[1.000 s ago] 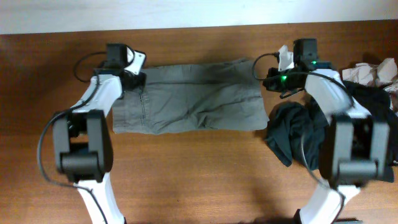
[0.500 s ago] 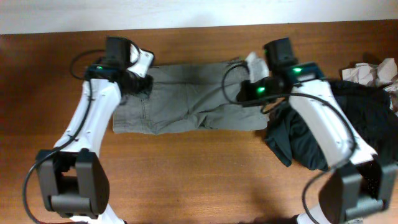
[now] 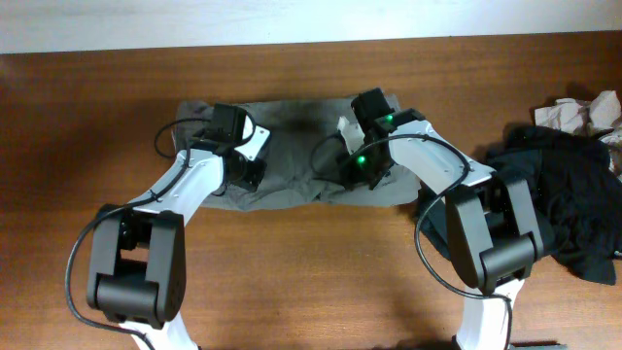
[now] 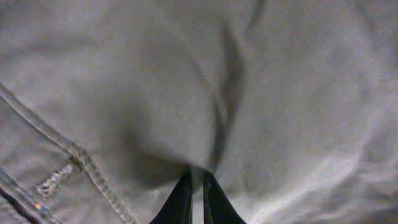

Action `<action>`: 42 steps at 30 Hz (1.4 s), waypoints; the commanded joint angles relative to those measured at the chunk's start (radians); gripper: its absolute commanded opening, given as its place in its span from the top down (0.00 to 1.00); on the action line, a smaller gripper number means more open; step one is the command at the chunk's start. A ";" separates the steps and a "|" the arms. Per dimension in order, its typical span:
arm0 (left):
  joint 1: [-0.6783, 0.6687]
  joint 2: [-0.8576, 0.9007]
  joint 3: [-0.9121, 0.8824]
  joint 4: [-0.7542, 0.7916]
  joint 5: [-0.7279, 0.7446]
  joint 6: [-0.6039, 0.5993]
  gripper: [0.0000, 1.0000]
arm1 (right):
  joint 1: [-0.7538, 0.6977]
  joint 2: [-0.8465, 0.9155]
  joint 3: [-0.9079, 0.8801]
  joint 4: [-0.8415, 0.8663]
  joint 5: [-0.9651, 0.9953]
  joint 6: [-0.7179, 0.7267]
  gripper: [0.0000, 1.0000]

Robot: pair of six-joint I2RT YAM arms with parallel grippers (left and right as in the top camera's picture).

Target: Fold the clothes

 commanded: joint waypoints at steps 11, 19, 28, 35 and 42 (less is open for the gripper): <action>0.045 0.070 -0.029 -0.020 -0.129 -0.046 0.96 | -0.093 0.012 -0.001 -0.216 0.441 0.117 0.96; 0.127 0.069 -0.026 -0.038 -0.105 -0.093 0.96 | -0.194 0.010 0.002 -0.234 0.494 0.214 0.96; 0.094 0.012 0.033 -0.072 -0.042 -0.093 0.91 | -0.179 -0.152 0.041 -0.214 -0.078 -0.015 0.96; 0.058 0.008 0.032 -0.079 -0.043 -0.093 0.90 | 0.006 -0.220 0.037 -0.056 -0.235 0.020 0.96; 0.059 0.008 0.032 -0.079 -0.043 -0.105 0.90 | 0.141 -0.119 0.008 0.212 -0.160 0.181 0.96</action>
